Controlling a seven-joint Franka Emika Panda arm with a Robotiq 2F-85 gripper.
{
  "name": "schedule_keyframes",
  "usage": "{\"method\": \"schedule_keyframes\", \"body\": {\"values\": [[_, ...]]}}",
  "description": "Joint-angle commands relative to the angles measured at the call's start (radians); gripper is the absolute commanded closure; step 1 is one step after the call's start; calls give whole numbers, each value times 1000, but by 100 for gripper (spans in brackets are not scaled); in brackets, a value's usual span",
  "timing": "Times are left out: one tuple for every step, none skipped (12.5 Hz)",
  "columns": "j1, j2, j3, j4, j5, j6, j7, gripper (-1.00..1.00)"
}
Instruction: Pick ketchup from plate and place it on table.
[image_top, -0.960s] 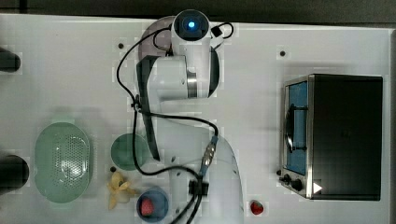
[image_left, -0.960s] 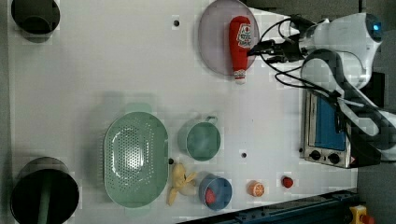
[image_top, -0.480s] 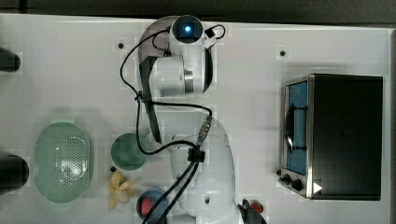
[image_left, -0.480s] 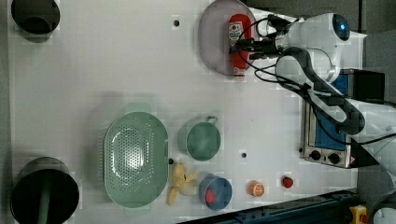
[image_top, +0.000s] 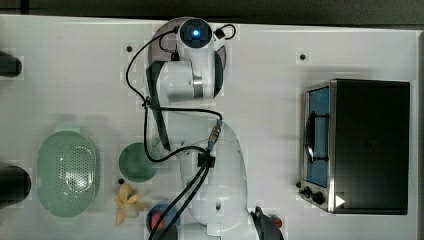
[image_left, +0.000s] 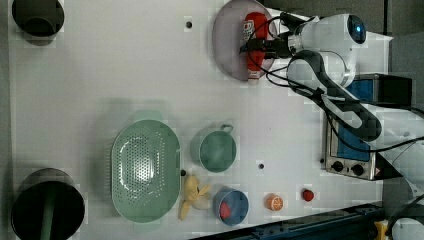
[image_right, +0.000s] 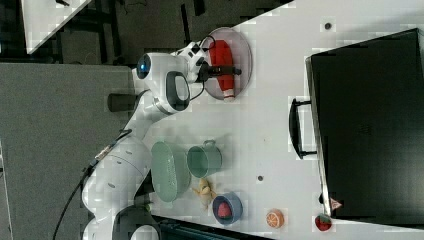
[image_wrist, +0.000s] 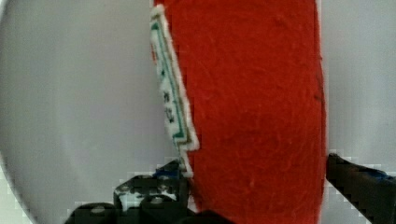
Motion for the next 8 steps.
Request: {"method": "schedule_keyframes", "body": {"values": [[-9,-21,-19,41,-6,4,-32,-43],[-10,-23,-19,41,-6,5,-32,-27],[-10,-24,-20,41,-6,4,-32,-27],[-10,-27,-19,42,-5,4,-32,-27],[-10,-39,-17,43,-5,3,-32,-27],[-11,-59,-17,43,-4,-5,-27,-27],[-12,-89,-17,42,-3,-22,-26,-27],[-15,-126,-17,42,-1,-56,-23,-27]]}}
